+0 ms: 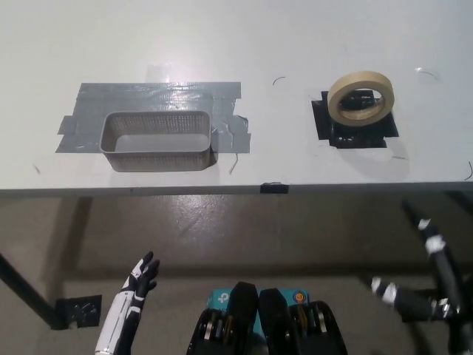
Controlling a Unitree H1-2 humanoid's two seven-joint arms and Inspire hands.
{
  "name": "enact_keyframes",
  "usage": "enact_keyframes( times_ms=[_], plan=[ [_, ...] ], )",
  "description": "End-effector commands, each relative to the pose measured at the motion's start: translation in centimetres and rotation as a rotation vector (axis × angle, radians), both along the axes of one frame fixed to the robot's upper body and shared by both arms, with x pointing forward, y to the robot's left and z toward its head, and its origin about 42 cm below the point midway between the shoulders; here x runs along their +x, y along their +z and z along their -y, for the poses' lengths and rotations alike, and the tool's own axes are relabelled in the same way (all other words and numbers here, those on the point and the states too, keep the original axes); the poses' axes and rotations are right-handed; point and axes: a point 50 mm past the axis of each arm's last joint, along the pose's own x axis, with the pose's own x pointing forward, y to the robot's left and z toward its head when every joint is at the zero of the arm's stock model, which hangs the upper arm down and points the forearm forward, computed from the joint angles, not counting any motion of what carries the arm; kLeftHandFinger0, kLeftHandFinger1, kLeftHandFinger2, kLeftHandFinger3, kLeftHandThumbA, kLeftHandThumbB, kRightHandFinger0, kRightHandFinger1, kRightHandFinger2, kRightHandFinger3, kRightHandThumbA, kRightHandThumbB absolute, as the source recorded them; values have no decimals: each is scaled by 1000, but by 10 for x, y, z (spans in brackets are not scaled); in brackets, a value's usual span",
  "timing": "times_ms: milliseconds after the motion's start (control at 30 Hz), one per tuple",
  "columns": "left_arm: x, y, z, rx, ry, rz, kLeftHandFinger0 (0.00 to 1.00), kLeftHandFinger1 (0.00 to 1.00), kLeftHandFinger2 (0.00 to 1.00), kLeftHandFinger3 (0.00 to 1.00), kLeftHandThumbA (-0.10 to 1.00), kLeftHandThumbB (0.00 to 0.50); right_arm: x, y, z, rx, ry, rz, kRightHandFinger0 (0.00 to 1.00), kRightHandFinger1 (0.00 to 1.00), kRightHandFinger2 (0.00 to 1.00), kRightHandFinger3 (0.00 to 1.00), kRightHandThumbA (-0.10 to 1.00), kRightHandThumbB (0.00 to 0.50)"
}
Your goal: The robot picks the tape placed on the black area with right hand and places it in the small grey container.
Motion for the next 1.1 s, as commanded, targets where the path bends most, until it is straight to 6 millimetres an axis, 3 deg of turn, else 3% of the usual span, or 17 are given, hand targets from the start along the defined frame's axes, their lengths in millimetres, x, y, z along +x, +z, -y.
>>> enact_keyframes(
  times_ms=[0,133,200,267,333,433,533,767,1067],
  plan=[
    [4,20,1,0,-5,92,1000,1000,1000,1000,1000,108,34,71,8,-197,-104,195,1000,1000,1000,1000,774,229],
    [1,20,2,-1,0,86,1000,1000,1000,1000,1000,121,79,116,13,-343,-132,224,1000,1000,1000,1000,840,256],
    [2,18,0,8,-1,88,1000,1000,1000,1000,1000,111,95,128,13,-392,-144,216,1000,1000,1000,1000,876,271],
    [3,16,-2,7,0,85,1000,1000,1000,1000,1000,106,112,137,12,-434,-159,211,1000,1000,1000,1000,892,284],
    [1,12,-3,11,-3,68,1000,1000,1000,1000,1000,108,144,150,11,-508,-181,179,1000,1000,1000,1000,876,309],
    [0,11,-4,11,1,62,1000,1000,1000,1000,1000,96,170,155,9,-562,-204,147,1000,1000,1000,1000,839,309],
    [4,9,-6,14,5,59,1000,1000,1000,1000,1000,105,199,161,5,-652,-233,112,1000,1000,1000,1000,899,343],
    [2,5,-8,20,8,36,1000,1000,1000,1000,1000,111,239,159,-6,-767,-267,19,1000,1000,1000,1000,946,384],
    [4,4,-11,38,2,35,1000,1000,1000,1000,1000,116,256,159,-22,-806,-268,-14,1000,1000,1000,1000,953,397]
  ],
)
